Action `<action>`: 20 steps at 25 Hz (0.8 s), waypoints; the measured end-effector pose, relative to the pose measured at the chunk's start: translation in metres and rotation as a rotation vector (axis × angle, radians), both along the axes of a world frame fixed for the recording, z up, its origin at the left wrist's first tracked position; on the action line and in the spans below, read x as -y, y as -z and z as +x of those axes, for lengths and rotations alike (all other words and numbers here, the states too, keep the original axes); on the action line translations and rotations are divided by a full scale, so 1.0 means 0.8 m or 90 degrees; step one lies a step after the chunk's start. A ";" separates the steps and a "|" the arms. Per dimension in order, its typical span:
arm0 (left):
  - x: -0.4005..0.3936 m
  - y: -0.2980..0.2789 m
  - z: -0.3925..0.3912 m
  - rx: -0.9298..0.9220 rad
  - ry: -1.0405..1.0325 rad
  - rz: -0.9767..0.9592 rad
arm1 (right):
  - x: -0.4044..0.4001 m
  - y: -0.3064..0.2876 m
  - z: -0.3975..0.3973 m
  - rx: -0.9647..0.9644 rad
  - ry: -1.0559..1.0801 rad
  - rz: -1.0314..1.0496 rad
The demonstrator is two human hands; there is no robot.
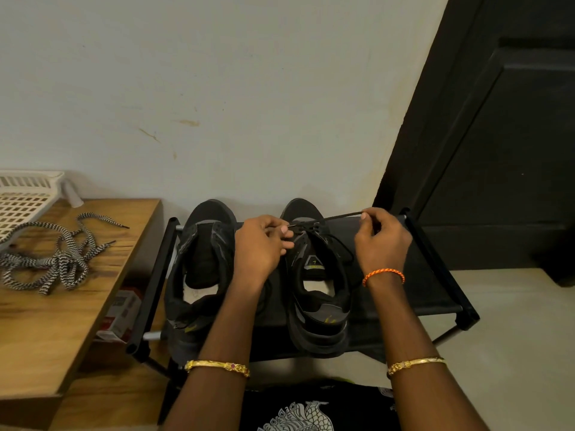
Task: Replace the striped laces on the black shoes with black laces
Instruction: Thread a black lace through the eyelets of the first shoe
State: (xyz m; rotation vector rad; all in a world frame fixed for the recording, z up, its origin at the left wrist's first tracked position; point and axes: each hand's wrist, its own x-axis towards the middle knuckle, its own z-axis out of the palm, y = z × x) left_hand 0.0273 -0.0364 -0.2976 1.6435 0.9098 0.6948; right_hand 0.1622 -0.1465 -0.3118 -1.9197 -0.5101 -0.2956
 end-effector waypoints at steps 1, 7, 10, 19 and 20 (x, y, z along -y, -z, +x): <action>-0.001 0.001 0.000 0.007 -0.017 0.008 | -0.001 0.000 -0.001 0.037 0.050 -0.014; 0.002 0.003 0.005 -0.002 0.022 0.117 | -0.007 -0.008 -0.011 -0.034 -0.121 0.065; 0.009 0.003 0.015 -0.009 0.140 0.186 | -0.007 -0.019 -0.018 -0.063 -0.261 0.148; 0.001 0.000 0.005 0.001 0.133 0.142 | 0.000 -0.010 0.003 -0.130 -0.113 0.222; -0.001 0.000 0.004 0.002 0.106 0.138 | 0.000 -0.008 0.003 -0.137 -0.103 0.212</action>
